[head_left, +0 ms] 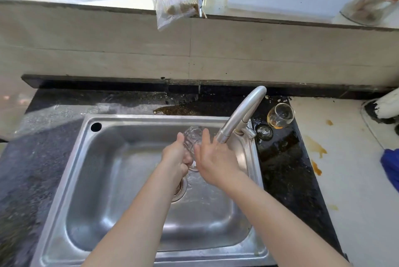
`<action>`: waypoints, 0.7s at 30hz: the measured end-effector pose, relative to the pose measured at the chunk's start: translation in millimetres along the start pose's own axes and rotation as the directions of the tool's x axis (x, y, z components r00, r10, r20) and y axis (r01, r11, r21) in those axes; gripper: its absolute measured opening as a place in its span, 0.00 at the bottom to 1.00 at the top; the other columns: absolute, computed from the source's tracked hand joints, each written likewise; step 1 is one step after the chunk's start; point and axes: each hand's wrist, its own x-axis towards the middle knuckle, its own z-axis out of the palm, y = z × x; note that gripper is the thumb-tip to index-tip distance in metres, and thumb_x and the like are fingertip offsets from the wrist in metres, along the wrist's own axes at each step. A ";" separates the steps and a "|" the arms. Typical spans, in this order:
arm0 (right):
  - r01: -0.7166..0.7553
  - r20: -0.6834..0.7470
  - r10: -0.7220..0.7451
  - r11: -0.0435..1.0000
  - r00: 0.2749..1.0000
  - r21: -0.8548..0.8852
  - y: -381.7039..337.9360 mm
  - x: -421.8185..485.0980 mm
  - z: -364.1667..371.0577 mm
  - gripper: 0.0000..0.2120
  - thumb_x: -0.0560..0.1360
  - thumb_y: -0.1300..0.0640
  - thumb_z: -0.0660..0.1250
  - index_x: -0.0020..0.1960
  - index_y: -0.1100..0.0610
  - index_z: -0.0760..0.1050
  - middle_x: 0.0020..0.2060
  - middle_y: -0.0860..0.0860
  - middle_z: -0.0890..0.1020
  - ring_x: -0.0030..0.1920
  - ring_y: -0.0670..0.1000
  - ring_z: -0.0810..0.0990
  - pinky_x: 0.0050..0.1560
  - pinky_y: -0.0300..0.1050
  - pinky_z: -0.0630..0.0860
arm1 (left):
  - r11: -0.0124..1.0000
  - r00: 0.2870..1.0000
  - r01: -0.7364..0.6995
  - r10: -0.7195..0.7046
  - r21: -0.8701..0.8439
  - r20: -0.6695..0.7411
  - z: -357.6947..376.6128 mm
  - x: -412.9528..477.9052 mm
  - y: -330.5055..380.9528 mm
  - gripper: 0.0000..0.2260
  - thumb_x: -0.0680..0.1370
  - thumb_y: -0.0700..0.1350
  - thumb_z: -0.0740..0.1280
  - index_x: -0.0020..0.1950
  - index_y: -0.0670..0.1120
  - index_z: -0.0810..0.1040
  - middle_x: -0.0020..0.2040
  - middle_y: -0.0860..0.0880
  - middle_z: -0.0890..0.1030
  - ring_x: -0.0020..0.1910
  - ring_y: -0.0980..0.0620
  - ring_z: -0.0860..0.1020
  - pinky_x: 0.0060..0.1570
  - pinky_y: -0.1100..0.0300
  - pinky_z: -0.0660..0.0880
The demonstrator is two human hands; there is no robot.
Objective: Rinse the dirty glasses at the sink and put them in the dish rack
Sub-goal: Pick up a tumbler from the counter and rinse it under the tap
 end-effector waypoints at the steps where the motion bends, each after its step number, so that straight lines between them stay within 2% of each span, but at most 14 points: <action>1: -0.055 0.081 0.047 0.994 0.996 0.095 0.9 6.0 -9.0 0.20 0.82 0.49 0.47 0.67 0.60 0.63 0.63 0.63 0.69 0.57 0.63 0.75 0.48 0.53 0.70 | 0.999 1.000 -0.017 0.016 0.038 0.024 0.9 -3.3 -0.5 0.14 0.82 0.49 0.61 0.38 0.45 0.67 0.16 0.54 0.59 0.15 0.58 0.57 0.15 0.71 0.51; 3: -0.172 0.206 0.094 0.899 0.974 0.404 7.7 21.7 -24.1 0.18 0.82 0.46 0.48 0.54 0.57 0.70 0.51 0.58 0.75 0.58 0.60 0.76 0.59 0.55 0.71 | 0.996 0.997 -0.034 0.028 0.087 0.068 3.5 -9.2 -4.3 0.14 0.83 0.48 0.59 0.39 0.45 0.66 0.19 0.54 0.58 0.15 0.59 0.56 0.15 0.71 0.51; 5: -0.104 0.084 0.071 0.858 0.994 0.504 9.5 29.7 -20.1 0.23 0.81 0.42 0.46 0.40 0.55 0.69 0.36 0.50 0.73 0.48 0.57 0.77 0.51 0.54 0.74 | 0.993 0.996 -0.057 0.050 0.100 0.071 6.3 -12.1 -5.2 0.13 0.83 0.48 0.58 0.40 0.45 0.66 0.22 0.53 0.57 0.15 0.59 0.55 0.15 0.70 0.51; 6: -0.060 0.020 0.056 0.908 0.998 0.415 5.6 28.7 -14.9 0.28 0.80 0.40 0.39 0.42 0.56 0.69 0.35 0.49 0.72 0.45 0.56 0.76 0.45 0.51 0.71 | 0.993 0.995 -0.069 0.062 0.096 0.073 7.5 -12.1 -3.6 0.13 0.83 0.48 0.57 0.40 0.44 0.67 0.23 0.53 0.57 0.15 0.59 0.55 0.15 0.70 0.51; 7: 0.016 -0.044 -0.006 0.973 0.999 0.230 0.8 22.1 -9.4 0.37 0.77 0.39 0.28 0.50 0.59 0.71 0.40 0.50 0.75 0.46 0.56 0.75 0.41 0.49 0.67 | 0.994 0.995 -0.071 0.065 0.084 0.074 7.9 -11.0 -1.5 0.13 0.84 0.47 0.57 0.41 0.44 0.68 0.23 0.53 0.58 0.15 0.59 0.55 0.15 0.71 0.51; 8: 0.044 -0.059 -0.035 0.985 0.998 0.168 2.6 18.5 -0.4 0.43 0.74 0.43 0.21 0.61 0.62 0.68 0.49 0.56 0.76 0.48 0.58 0.76 0.39 0.48 0.65 | 0.995 0.996 -0.065 0.060 0.070 0.073 7.6 -9.8 0.6 0.13 0.84 0.47 0.57 0.42 0.44 0.69 0.23 0.52 0.59 0.14 0.59 0.56 0.14 0.71 0.52; 9: 0.051 -0.001 -0.051 0.997 0.999 0.063 2.4 15.2 -3.1 0.40 0.75 0.47 0.22 0.67 0.64 0.64 0.55 0.61 0.76 0.48 0.61 0.77 0.37 0.48 0.67 | 0.996 0.996 -0.056 0.051 0.064 0.073 6.1 -9.0 2.1 0.12 0.84 0.47 0.56 0.42 0.43 0.69 0.24 0.52 0.61 0.14 0.60 0.56 0.14 0.71 0.52; 10: 0.038 0.043 -0.041 0.998 0.998 0.057 4.6 13.5 -4.7 0.32 0.78 0.50 0.30 0.67 0.65 0.63 0.57 0.65 0.76 0.46 0.62 0.79 0.34 0.48 0.69 | 0.997 0.996 -0.046 0.041 0.068 0.083 4.3 -9.2 2.5 0.11 0.84 0.46 0.56 0.43 0.44 0.69 0.25 0.52 0.61 0.14 0.60 0.56 0.14 0.71 0.52; 12: 0.036 0.008 -0.040 0.965 0.999 0.260 7.7 15.6 -5.2 0.17 0.81 0.51 0.47 0.59 0.59 0.68 0.56 0.64 0.75 0.49 0.63 0.79 0.38 0.50 0.71 | 0.996 0.991 -0.019 0.007 0.088 0.133 1.1 -11.5 2.2 0.11 0.84 0.46 0.56 0.44 0.45 0.69 0.25 0.53 0.58 0.15 0.60 0.55 0.13 0.70 0.52; 13: -0.020 0.033 0.006 0.906 0.999 0.423 8.5 21.6 -15.0 0.17 0.81 0.45 0.51 0.54 0.56 0.71 0.52 0.60 0.76 0.51 0.62 0.79 0.44 0.50 0.72 | 0.996 0.986 0.003 -0.018 0.092 0.163 0.3 -13.3 2.0 0.11 0.84 0.47 0.56 0.43 0.45 0.69 0.23 0.54 0.58 0.15 0.60 0.55 0.13 0.70 0.51; 15: -0.256 0.290 0.064 0.669 0.955 0.698 15.4 33.8 -31.0 0.23 0.79 0.40 0.57 0.51 0.61 0.75 0.45 0.61 0.77 0.52 0.58 0.79 0.53 0.50 0.73 | 0.997 0.977 0.056 -0.065 0.051 0.204 -0.3 -14.7 3.3 0.12 0.84 0.47 0.56 0.41 0.46 0.68 0.21 0.55 0.56 0.15 0.60 0.54 0.12 0.70 0.50; 17: -0.321 0.398 -0.039 0.523 0.916 0.790 18.0 35.0 -38.8 0.23 0.80 0.45 0.60 0.62 0.63 0.73 0.49 0.58 0.78 0.51 0.52 0.79 0.58 0.47 0.71 | 0.990 0.970 0.124 -0.105 -0.072 0.218 -2.6 -13.6 5.7 0.15 0.84 0.47 0.56 0.38 0.47 0.66 0.20 0.54 0.56 0.14 0.60 0.54 0.11 0.70 0.49; 19: -0.342 0.410 -0.119 0.374 0.904 0.862 22.4 31.4 -34.9 0.17 0.81 0.52 0.60 0.69 0.54 0.69 0.55 0.47 0.78 0.53 0.43 0.77 0.62 0.44 0.70 | 0.948 0.959 0.214 -0.158 -0.235 0.237 -5.1 -8.8 6.9 0.16 0.84 0.47 0.55 0.36 0.48 0.63 0.18 0.54 0.56 0.12 0.59 0.55 0.10 0.70 0.49; 21: -0.386 0.419 -0.122 0.223 0.900 0.895 25.4 30.2 -31.0 0.18 0.81 0.54 0.60 0.71 0.51 0.67 0.61 0.47 0.78 0.61 0.46 0.76 0.67 0.49 0.70 | 0.898 0.943 0.293 -0.214 -0.329 0.256 -7.8 -2.9 6.5 0.17 0.84 0.46 0.53 0.35 0.47 0.62 0.16 0.52 0.57 0.11 0.58 0.56 0.09 0.68 0.50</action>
